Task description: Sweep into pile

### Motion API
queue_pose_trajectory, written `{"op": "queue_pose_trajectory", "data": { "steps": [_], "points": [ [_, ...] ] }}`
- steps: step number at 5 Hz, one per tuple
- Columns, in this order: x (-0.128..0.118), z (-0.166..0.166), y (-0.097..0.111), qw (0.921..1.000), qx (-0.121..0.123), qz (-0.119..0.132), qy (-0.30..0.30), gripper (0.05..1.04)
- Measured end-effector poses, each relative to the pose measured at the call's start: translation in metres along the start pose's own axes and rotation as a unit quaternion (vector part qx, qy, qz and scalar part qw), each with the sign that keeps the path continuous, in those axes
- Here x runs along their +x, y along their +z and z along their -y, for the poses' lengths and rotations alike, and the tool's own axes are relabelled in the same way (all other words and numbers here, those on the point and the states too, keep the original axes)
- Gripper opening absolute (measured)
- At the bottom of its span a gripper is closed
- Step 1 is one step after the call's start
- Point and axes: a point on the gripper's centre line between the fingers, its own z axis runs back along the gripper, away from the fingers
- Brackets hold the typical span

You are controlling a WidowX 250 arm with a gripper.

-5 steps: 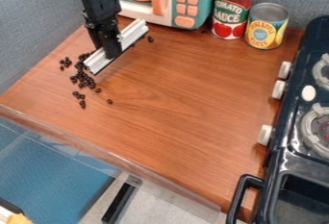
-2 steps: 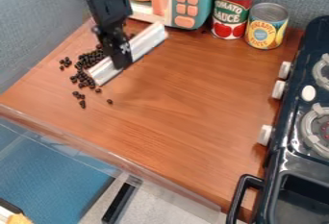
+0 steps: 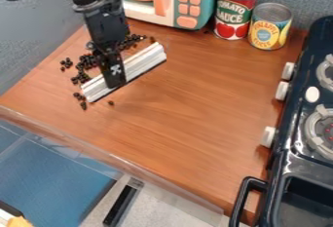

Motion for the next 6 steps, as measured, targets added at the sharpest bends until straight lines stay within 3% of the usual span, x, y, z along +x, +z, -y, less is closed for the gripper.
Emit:
{"op": "queue_pose_trajectory", "data": {
  "steps": [1, 3, 4, 6],
  "points": [
    [-0.016, -0.006, 0.0, 0.9999, 0.003, -0.008, -0.009, 0.377],
    [-0.038, 0.001, -0.019, 0.9991, 0.002, -0.035, -0.022, 0.378],
    [-0.042, 0.007, -0.024, 0.9988, -0.006, -0.039, -0.029, 0.377],
    [-0.036, 0.003, -0.037, 0.9977, 0.018, -0.063, -0.017, 0.377]
  ]
}}
